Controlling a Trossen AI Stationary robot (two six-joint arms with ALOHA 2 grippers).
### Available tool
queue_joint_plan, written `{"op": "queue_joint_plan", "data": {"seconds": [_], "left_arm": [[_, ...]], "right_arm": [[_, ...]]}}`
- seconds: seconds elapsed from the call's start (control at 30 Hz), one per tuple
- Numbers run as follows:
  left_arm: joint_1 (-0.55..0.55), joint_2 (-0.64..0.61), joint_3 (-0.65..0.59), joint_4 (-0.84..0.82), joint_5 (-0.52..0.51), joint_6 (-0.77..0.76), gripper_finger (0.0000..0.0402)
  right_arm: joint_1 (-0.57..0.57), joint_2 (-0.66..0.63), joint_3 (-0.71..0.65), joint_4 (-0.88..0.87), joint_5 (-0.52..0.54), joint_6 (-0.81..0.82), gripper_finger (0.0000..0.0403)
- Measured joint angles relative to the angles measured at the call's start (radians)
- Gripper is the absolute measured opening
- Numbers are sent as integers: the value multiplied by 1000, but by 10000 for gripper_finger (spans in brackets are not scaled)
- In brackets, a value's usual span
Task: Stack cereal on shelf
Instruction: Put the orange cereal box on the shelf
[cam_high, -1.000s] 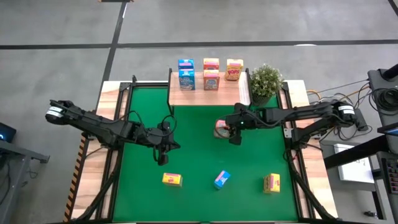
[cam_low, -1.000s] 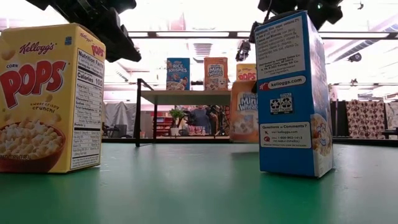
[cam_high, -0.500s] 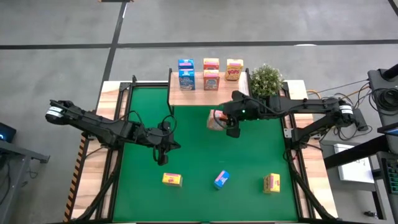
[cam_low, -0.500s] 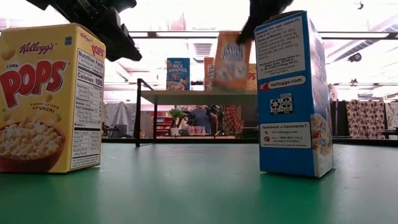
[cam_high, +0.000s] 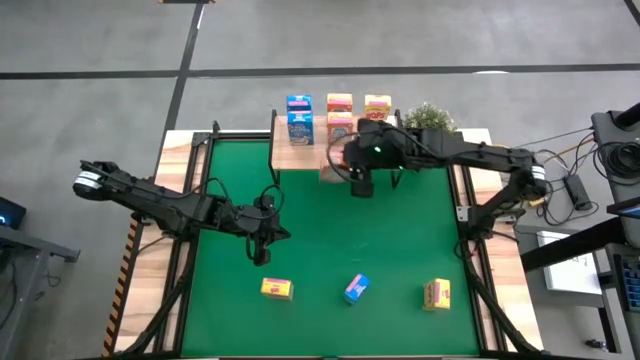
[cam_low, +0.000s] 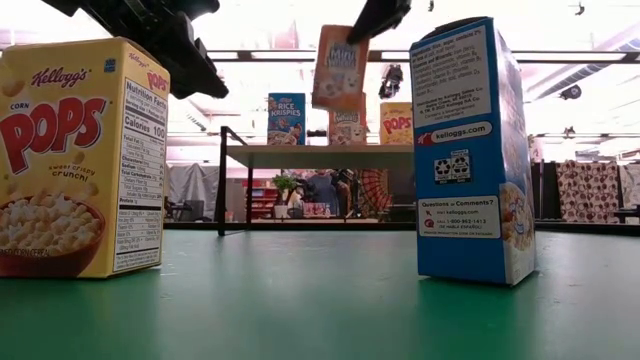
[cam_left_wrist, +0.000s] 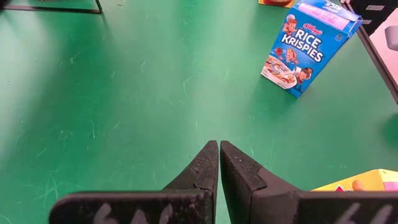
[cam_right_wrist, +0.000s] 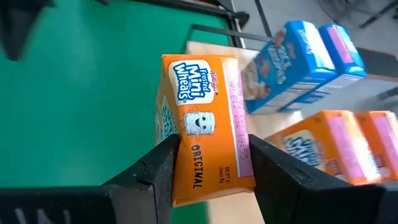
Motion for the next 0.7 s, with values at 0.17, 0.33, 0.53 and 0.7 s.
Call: {"op": "queue_joint_plan", "data": {"seconds": [0.17,0.33,0.53,0.7], "left_arm": [[0,0,0,0,0,5,0],[0,0,0,0,0,23,0],[0,0,0,1,0,26,0],[0,0,0,1,0,26,0]], "right_arm": [[-67,105,100,-90,0,-58,162],[-127,189,209,-193,-10,-76,162],[-165,223,293,-246,-87,-64,162],[-174,209,284,-242,-87,-64,162]]}}
